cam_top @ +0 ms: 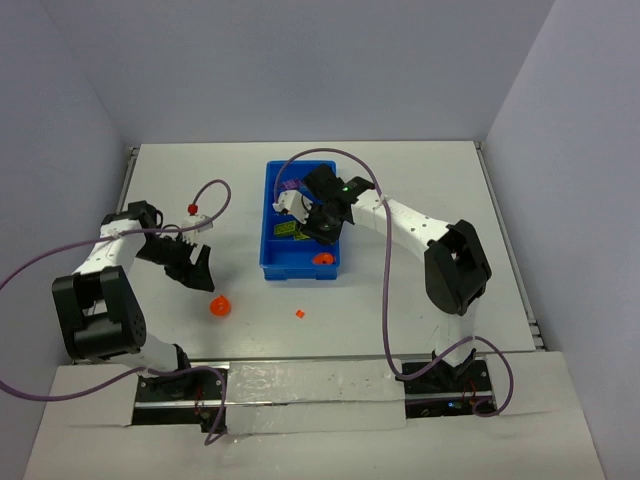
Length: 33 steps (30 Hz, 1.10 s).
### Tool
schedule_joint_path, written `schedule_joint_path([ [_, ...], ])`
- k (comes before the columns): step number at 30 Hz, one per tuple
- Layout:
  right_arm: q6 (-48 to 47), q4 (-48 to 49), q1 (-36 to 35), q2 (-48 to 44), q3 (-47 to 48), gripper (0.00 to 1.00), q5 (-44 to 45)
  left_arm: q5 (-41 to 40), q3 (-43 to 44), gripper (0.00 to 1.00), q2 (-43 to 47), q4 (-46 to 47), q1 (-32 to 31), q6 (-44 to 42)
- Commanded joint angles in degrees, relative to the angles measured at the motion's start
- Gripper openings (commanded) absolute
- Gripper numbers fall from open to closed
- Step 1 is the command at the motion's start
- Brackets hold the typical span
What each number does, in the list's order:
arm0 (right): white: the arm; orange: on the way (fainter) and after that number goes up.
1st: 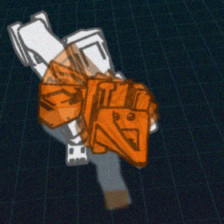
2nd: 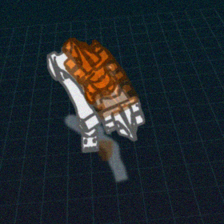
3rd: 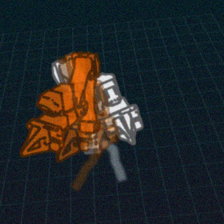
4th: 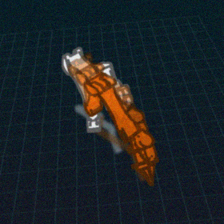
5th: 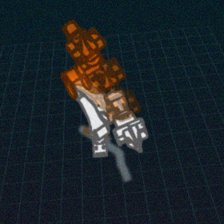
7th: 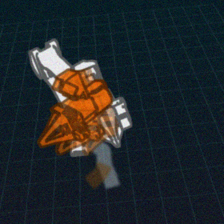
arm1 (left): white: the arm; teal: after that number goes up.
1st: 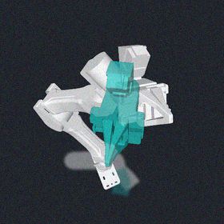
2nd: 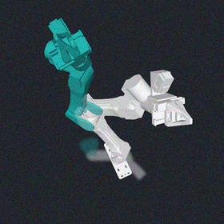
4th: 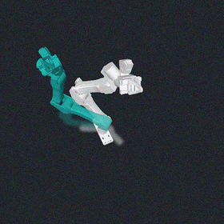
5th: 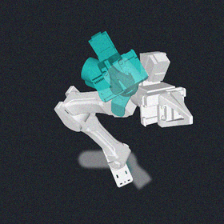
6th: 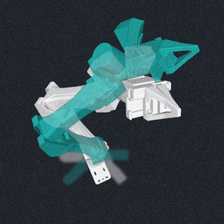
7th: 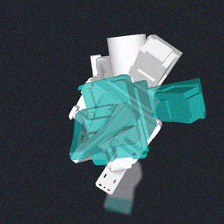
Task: Sort the legos into containers by color
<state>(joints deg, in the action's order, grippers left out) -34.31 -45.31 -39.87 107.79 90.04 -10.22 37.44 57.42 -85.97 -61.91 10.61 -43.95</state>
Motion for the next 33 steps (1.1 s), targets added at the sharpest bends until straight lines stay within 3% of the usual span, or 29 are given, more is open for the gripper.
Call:
schedule_joint_path([
  [1,-1.20,0.31,-0.58,0.14,0.14,0.38,0.46,-1.09,-0.50,0.87,-1.34,-0.35,0.37,-3.81],
  [4,-1.36,0.21,-0.73,0.13,0.33,0.45,0.47,-1.22,-0.20,0.85,-2.43,-1.53,0.37,-4.91],
  [7,-0.72,0.28,-0.71,-0.34,1.34,0.59,0.72,-0.75,0.04,0.81,-4.77,-3.48,0.37,-7.44],
  [10,0.55,1.02,-0.60,-1.28,2.53,0.69,0.90,0.36,0.30,0.74,-6.99,-5.13,0.37,-8.76],
  [14,3.98,2.21,0.28,-2.64,4.54,1.00,0.91,0.67,0.45,0.61,-10.01,-5.24,-0.05,-9.11],
  [22,11.85,3.30,6.28,-3.90,8.11,1.00,-0.76,0.61,-0.36,0.52,-13.76,-3.70,-3.87,-8.56],
  [33,11.92,2.33,10.82,-5.76,8.00,1.00,0.32,1.44,-0.93,0.40,-18.41,0.98,-5.16,-5.31],
])
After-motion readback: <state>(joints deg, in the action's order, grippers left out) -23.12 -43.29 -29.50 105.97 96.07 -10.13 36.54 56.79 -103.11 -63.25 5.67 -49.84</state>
